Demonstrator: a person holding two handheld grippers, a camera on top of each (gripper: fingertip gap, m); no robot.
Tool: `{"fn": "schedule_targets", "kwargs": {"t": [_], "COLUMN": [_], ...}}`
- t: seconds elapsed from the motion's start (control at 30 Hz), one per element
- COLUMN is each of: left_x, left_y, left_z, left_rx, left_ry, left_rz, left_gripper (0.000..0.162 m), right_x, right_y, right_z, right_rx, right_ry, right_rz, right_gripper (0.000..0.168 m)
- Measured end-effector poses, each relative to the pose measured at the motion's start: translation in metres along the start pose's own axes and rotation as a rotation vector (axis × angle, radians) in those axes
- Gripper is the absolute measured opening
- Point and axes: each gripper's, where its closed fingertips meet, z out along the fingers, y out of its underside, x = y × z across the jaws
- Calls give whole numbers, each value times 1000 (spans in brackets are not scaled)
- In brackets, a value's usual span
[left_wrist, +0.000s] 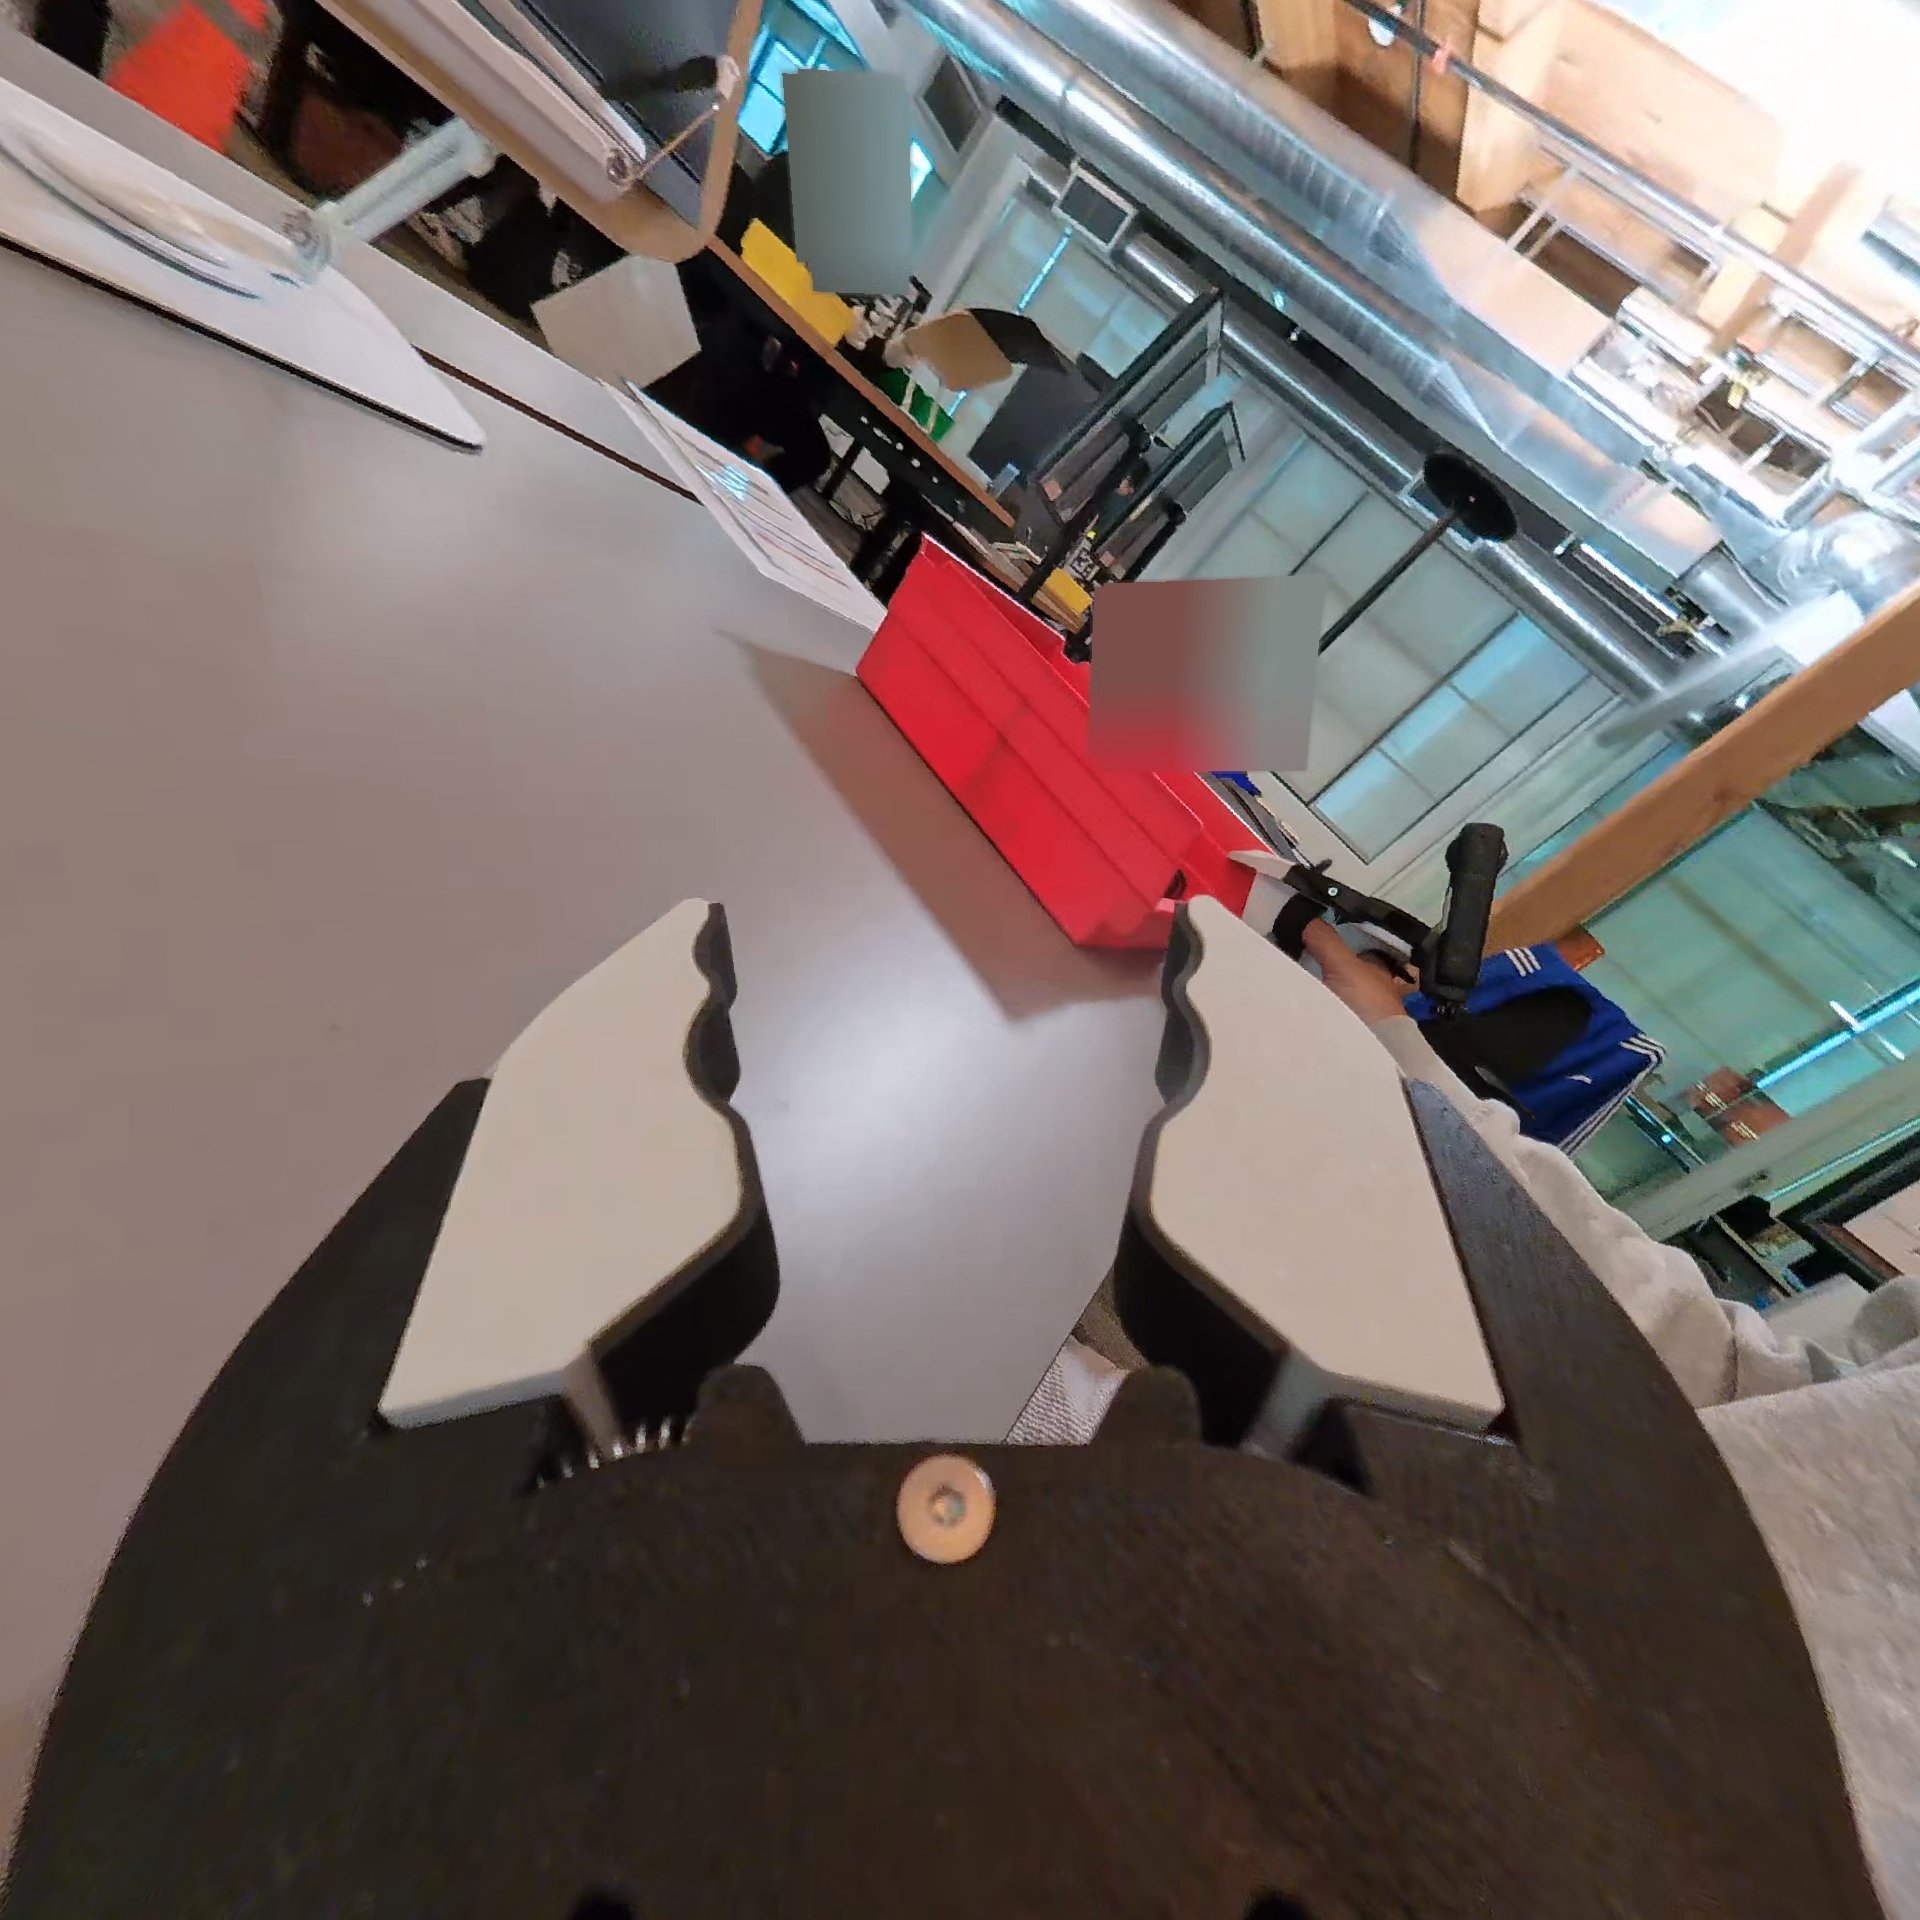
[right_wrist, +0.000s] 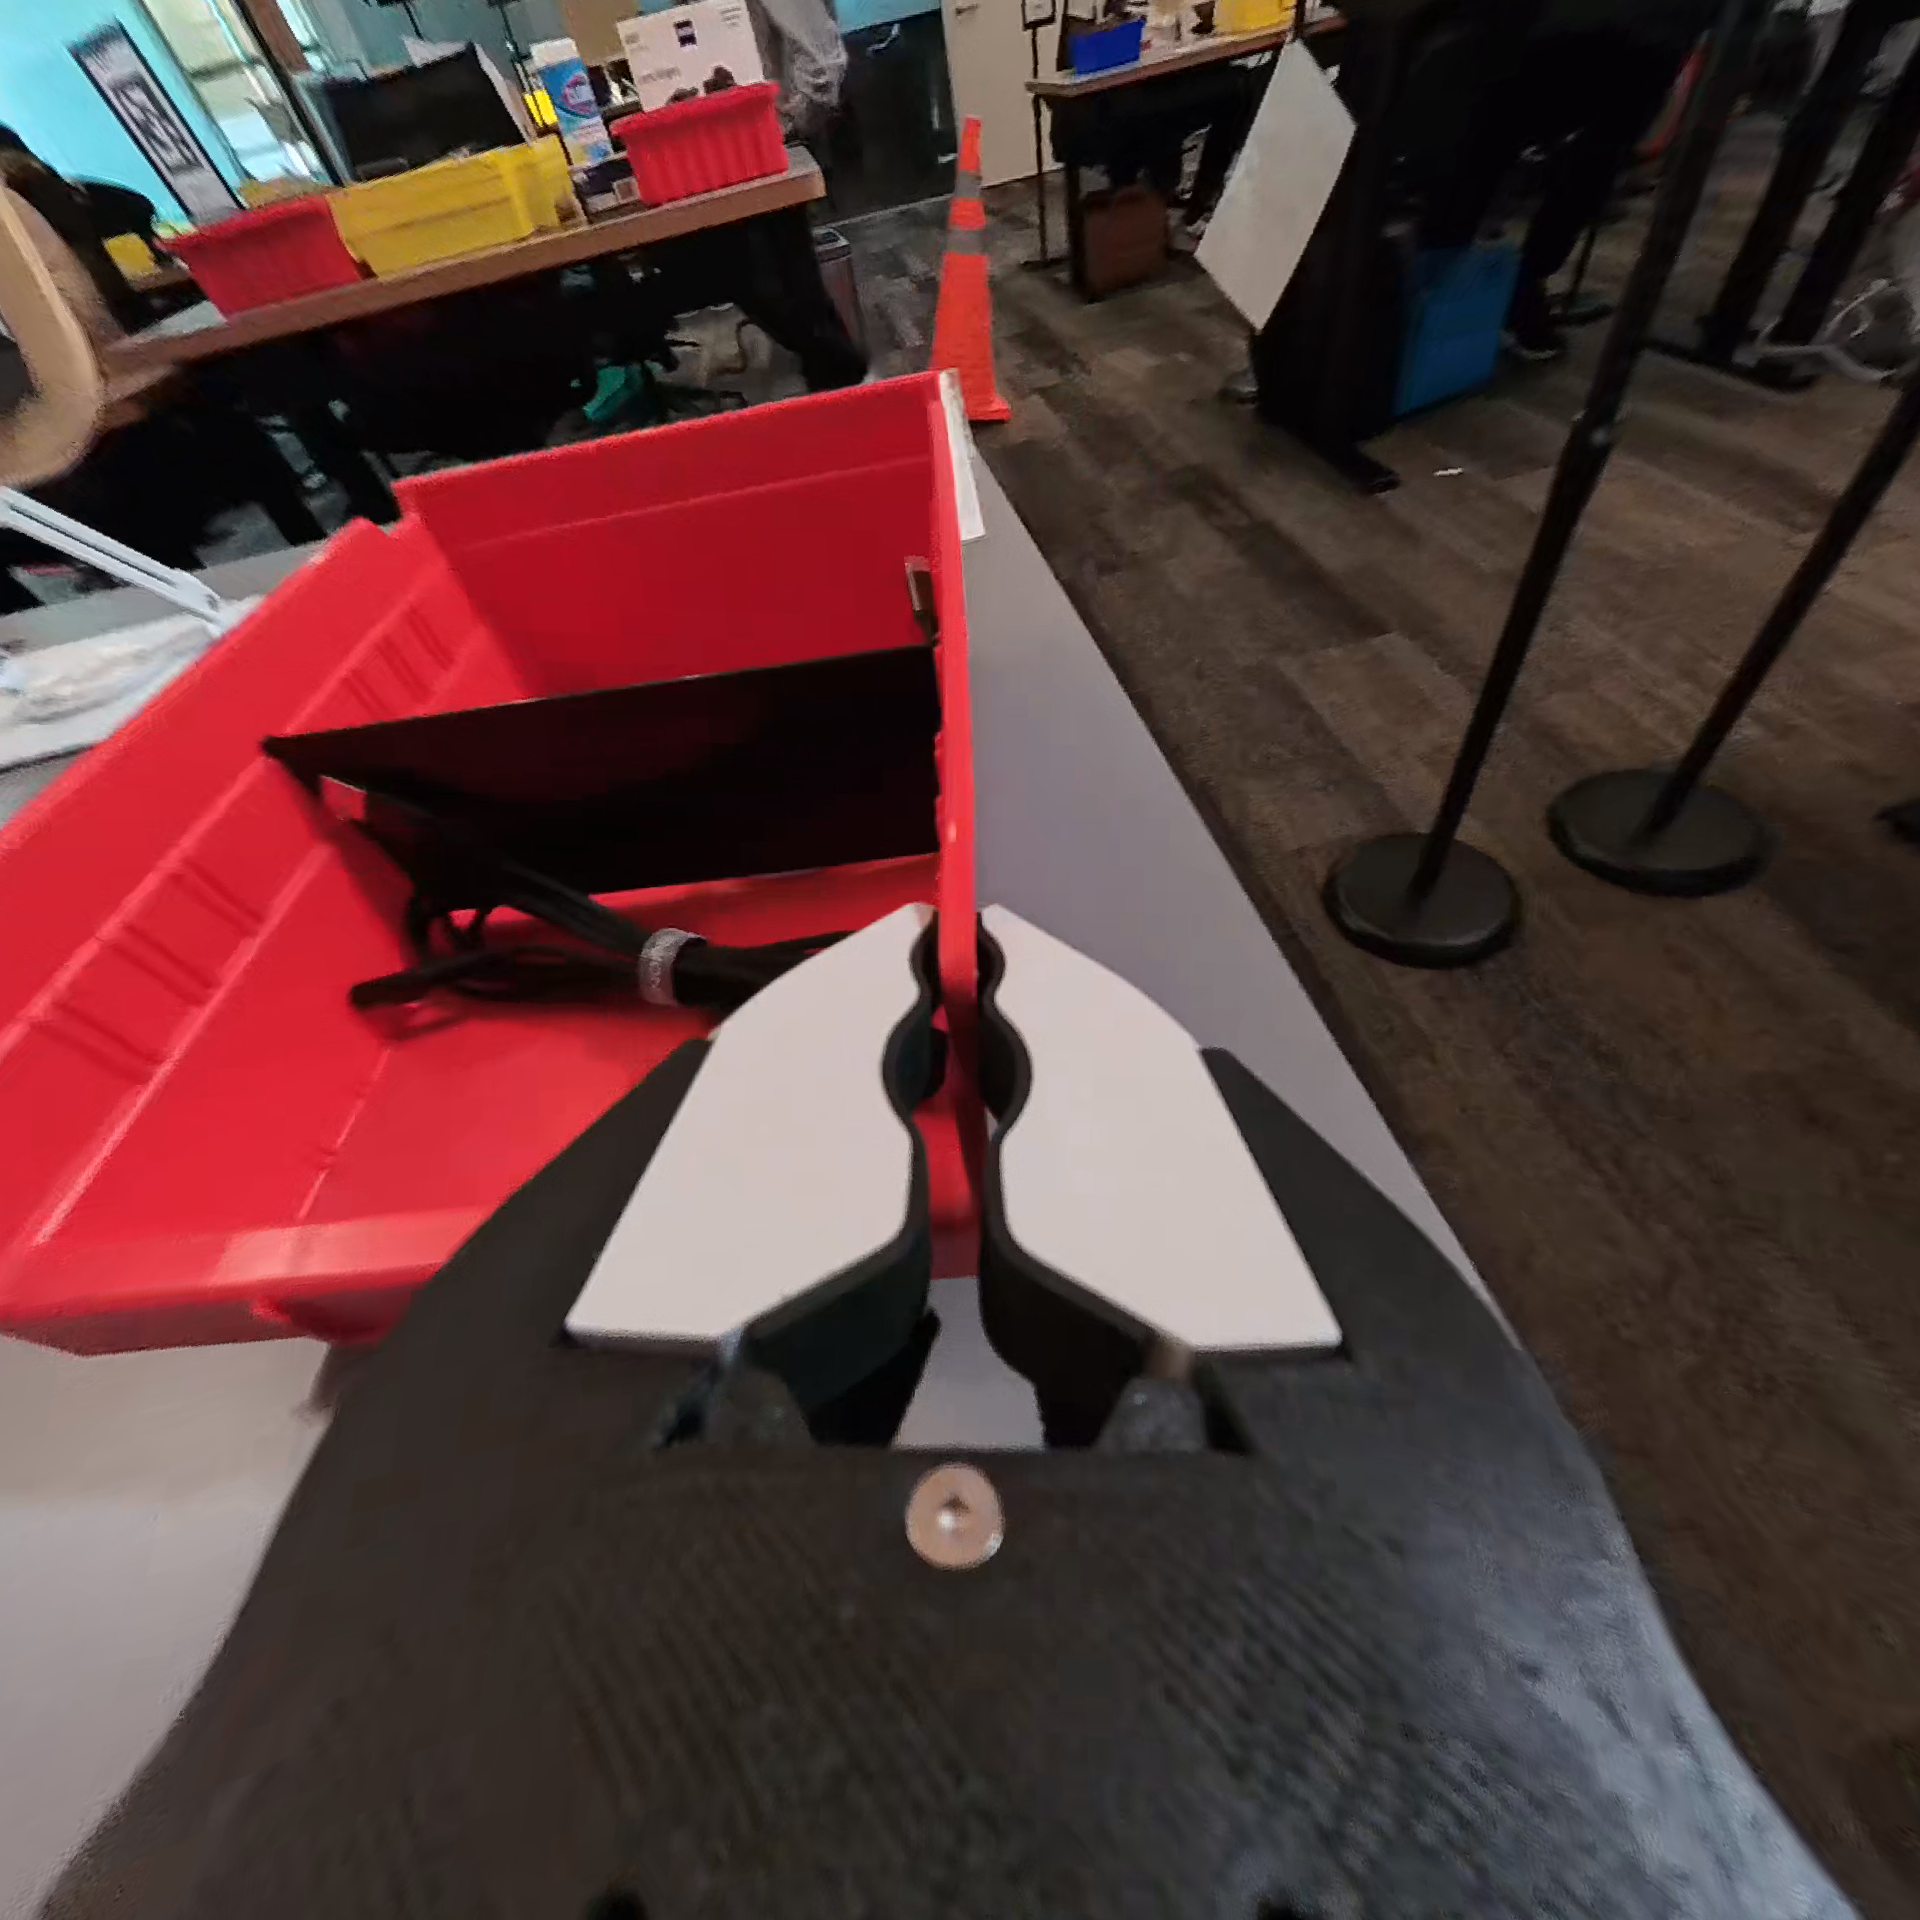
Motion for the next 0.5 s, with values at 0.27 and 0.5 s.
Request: {"fn": "schedule_targets", "kwargs": {"t": [0.27,0.5], "left_x": [-7,-14], "left_y": [12,17], "left_z": [5,14], "left_rx": [-60,-101], "left_ry": [-35,-70], "left_rz": [29,78], "left_gripper": [80,79], "right_x": [0,-179], "right_y": [-16,-59], "right_z": [-8,-73], "right_rx": [65,408], "right_ry": [69,-344], "right_rz": [-17,-156], "right_gripper": [38,25]}}
